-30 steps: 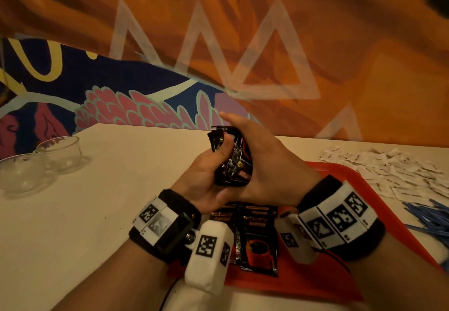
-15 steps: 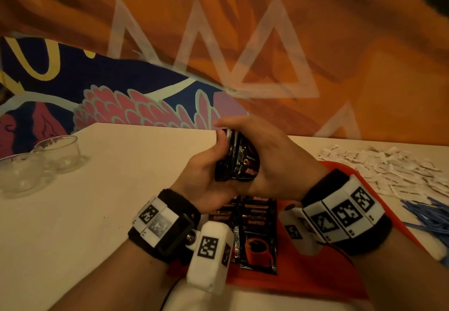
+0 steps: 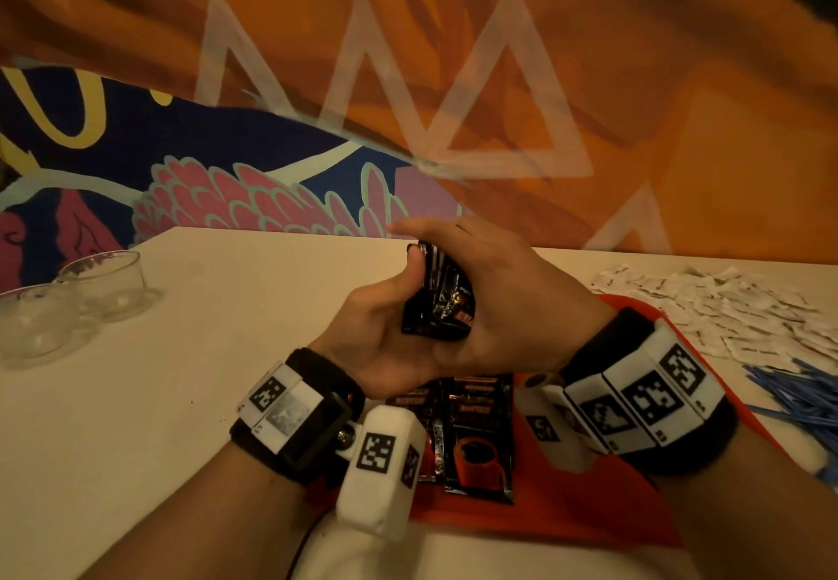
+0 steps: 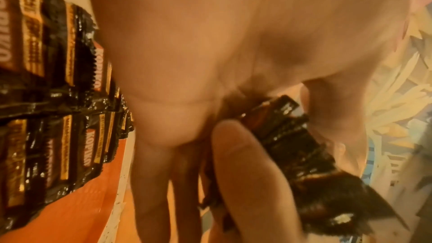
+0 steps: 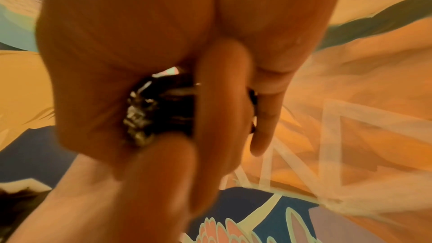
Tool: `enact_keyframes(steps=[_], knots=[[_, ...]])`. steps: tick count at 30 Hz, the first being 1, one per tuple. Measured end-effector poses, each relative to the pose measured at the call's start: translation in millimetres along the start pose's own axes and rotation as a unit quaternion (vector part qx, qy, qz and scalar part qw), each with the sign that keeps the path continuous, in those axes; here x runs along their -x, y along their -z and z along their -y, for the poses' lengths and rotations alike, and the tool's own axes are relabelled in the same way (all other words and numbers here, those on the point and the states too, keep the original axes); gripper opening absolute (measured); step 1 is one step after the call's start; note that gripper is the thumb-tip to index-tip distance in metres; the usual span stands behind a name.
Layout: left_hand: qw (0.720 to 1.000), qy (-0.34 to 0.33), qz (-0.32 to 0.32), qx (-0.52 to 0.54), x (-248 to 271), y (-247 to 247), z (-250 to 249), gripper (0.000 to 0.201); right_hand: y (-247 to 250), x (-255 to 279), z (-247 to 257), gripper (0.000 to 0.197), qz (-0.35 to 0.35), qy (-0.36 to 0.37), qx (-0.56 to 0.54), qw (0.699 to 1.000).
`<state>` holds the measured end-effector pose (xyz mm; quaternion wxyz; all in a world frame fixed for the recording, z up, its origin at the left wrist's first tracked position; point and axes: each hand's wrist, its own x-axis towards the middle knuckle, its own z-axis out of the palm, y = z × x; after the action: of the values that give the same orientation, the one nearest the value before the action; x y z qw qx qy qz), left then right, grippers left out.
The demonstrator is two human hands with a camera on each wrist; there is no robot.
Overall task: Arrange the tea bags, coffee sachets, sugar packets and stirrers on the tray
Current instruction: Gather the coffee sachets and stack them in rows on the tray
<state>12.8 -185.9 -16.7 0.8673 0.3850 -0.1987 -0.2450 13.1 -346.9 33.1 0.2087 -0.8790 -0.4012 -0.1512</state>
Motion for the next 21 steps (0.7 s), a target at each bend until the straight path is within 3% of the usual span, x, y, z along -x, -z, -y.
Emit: enact_keyframes(steps=[3,11,15,17,21], knots=[[1.0,0.01,0.013,-0.011,-1,2,1,0.056,-1,-1,0,0.109,0.004,0.0,0.001,1.0],[0.999,-0.009,-0.027,-0.015,-2,0,4,0.059,-7,-2,-3,0.12,0.042,-0.004,0.013,0.999],[0.999,-0.013,-0.023,-0.046,-3,-2,0,0.022,-6,-2,-2,0.141,0.046,-0.012,0.002,0.999],[0.997,-0.02,-0.052,-0.057,-4,0,-3,0.023,-3,-1,-5,0.137,0.027,-0.022,-0.088,0.995],[0.992,-0.05,-0.087,-0.078,-3,6,-13,0.034,8,-1,-13,0.106,-0.06,-0.142,-0.211,0.965]])
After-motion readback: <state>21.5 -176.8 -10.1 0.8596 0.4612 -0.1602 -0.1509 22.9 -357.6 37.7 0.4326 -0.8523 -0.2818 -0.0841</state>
